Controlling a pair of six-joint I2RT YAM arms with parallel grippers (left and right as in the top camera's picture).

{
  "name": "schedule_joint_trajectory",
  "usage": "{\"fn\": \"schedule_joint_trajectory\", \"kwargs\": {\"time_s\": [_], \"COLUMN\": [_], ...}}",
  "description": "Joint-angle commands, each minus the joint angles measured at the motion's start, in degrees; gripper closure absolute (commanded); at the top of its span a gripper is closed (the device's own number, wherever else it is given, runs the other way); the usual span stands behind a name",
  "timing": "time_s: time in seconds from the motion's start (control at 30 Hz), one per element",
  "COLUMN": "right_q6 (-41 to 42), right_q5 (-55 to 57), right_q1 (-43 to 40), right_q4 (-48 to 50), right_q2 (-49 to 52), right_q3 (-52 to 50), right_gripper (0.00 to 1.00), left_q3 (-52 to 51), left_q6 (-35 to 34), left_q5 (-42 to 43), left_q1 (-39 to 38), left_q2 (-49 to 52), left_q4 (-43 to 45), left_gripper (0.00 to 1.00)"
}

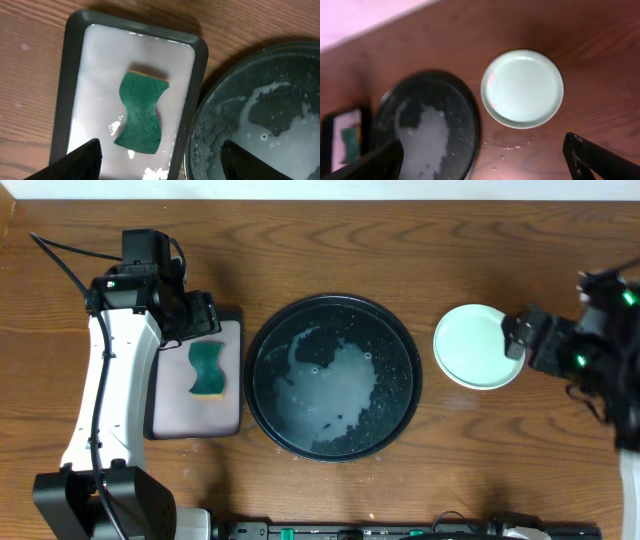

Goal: Clean dirty plates on tray and stack at the side
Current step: 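Place the sponge on the white tray and open the left gripper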

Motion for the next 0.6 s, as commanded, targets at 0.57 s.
{"fn": "schedule_joint_trajectory", "kwargs": {"time_s": [0.57], "right_q6": [-2.4], "right_q5": [0.2], "right_q1": [0.2], "right_q4": [-4.8], "right_q2": [-20.0], "right_q3": [0.8], "right_gripper": [0.01], "left_q3": [0.3], "left_q6": [-0.3], "left_q5": [0.3], "left_q1": [0.0], "left_q2": [0.2], "left_q4": [-0.3], "left_gripper": [0.23]}}
